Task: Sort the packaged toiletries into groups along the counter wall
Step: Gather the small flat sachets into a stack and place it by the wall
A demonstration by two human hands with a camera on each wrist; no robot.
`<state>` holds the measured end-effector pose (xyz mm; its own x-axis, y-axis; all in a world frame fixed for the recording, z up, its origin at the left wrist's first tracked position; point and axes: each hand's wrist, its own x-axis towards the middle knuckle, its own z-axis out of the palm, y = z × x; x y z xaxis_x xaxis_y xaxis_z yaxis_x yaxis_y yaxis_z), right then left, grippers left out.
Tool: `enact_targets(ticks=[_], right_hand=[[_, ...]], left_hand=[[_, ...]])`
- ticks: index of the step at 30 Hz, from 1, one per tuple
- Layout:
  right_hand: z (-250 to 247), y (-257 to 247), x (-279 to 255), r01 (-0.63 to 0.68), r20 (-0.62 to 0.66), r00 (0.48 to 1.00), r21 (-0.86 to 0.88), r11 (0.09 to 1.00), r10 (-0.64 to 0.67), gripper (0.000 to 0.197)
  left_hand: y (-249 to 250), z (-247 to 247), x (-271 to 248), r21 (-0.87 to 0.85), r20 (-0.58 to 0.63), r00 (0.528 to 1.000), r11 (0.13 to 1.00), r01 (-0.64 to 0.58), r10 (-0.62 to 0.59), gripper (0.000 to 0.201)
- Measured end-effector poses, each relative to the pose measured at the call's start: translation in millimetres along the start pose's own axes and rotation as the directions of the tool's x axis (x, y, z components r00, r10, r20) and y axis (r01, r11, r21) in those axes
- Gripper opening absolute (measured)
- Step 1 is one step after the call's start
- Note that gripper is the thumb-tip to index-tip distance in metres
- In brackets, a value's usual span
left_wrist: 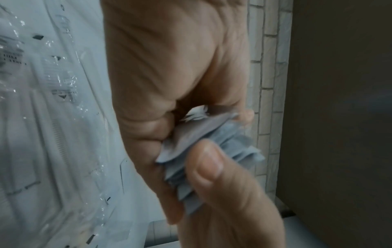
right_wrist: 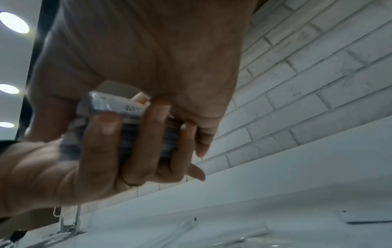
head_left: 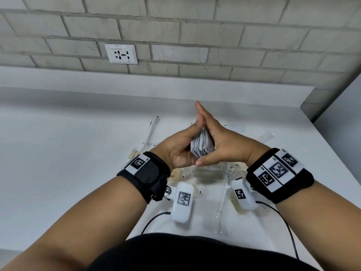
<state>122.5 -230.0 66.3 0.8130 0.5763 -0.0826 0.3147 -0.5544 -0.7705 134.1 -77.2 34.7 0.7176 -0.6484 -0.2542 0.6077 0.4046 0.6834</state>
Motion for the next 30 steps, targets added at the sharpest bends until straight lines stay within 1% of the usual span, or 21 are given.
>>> enact_targets(ticks=[2,5,7,9,12,14,17,19,23,25,27,30], right_hand=[[3,1,0,0.027,-0.028,0.999,-0.001,1.0,-0.027,0.138],[4,0,-2,0.031,0.0,1.0,-0.02,0.999,-0.031,0.139],[3,-4,-2,0.0,0.057,0.998,-0.045,0.999,0.002,0.144],[6,-8,0,-0.021,0.079,0.996,-0.132,0.991,0.031,0.148],[14,-8,1,-0.019,0.014,1.0,-0.294,0.956,0.024,0.145],[16,-7,0,-0.015,-0.018,1.0,-0.292,0.956,0.01,0.141],[11,-5,-3,-0.015,-0.065,0.998,-0.193,0.981,0.002,0.138],[9,-4,-4,-0.008,-0.075,0.997,-0.145,0.989,-0.003,0.143],[6,-8,-3,-0.031,-0.048,0.999,-0.235,0.972,0.02,0.154],[4,-10,-3,-0.035,-0.047,0.999,-0.263,0.964,0.024,0.15],[4,-11,-3,-0.014,-0.047,0.999,-0.287,0.958,0.001,0.144],[7,-14,-5,0.016,-0.024,0.999,-0.346,0.938,-0.026,0.145]], left_hand=[[2,5,1,-0.077,-0.026,1.0,0.997,-0.018,0.016,0.058],[1,9,5,-0.169,-0.081,0.996,0.985,-0.035,0.021,0.058],[0,11,7,-0.175,-0.103,0.995,0.984,-0.017,-0.001,0.063],[0,14,9,-0.148,-0.143,0.989,0.989,0.011,-0.032,0.069],[-2,17,15,-0.169,-0.189,0.981,0.986,0.011,-0.043,0.066],[-3,16,17,-0.203,-0.205,0.978,0.979,-0.001,-0.042,0.059],[-4,14,14,-0.208,-0.147,0.989,0.978,-0.008,-0.024,0.045],[-4,12,11,-0.183,-0.093,0.995,0.983,0.002,-0.019,0.039],[-7,15,9,-0.192,-0.046,0.999,0.981,-0.008,-0.001,0.036],[-8,16,11,-0.205,-0.054,0.998,0.979,-0.022,0.011,0.032],[-11,16,11,-0.23,-0.068,0.998,0.973,-0.033,0.018,0.032],[-16,15,11,-0.261,-0.051,0.999,0.965,-0.032,0.019,0.029]])
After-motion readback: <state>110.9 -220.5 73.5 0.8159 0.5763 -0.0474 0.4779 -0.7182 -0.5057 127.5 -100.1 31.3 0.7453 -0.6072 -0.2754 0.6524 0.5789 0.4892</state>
